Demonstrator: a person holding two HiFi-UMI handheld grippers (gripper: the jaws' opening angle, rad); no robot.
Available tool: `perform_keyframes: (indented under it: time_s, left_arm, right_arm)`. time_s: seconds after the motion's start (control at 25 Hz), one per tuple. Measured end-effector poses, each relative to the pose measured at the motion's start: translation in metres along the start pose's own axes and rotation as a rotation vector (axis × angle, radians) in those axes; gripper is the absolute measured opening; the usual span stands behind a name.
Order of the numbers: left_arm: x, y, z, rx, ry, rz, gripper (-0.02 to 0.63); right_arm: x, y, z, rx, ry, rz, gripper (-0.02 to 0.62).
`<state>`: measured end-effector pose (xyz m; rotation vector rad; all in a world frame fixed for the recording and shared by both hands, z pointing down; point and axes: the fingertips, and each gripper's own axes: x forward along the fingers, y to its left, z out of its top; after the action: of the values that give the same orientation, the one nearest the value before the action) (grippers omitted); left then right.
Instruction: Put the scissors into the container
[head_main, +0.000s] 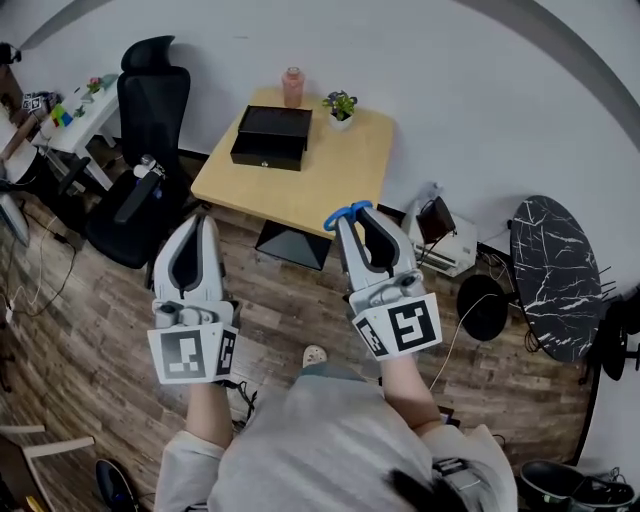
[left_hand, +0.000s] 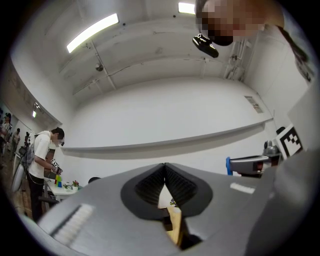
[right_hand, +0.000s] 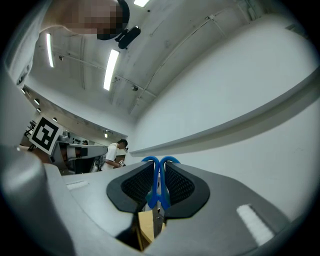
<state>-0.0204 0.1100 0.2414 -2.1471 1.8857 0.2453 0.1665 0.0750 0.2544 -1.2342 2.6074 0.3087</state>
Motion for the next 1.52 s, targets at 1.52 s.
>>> perform_keyframes:
  time_s: [1.52]
  left_arm:
    - [0.175,0.115,-0.056,0.013,-0.033,-0.022,0.058]
  right_arm:
    - [0.200,-0.052,-0.055,-0.002,-0.005,-0.030,0.072]
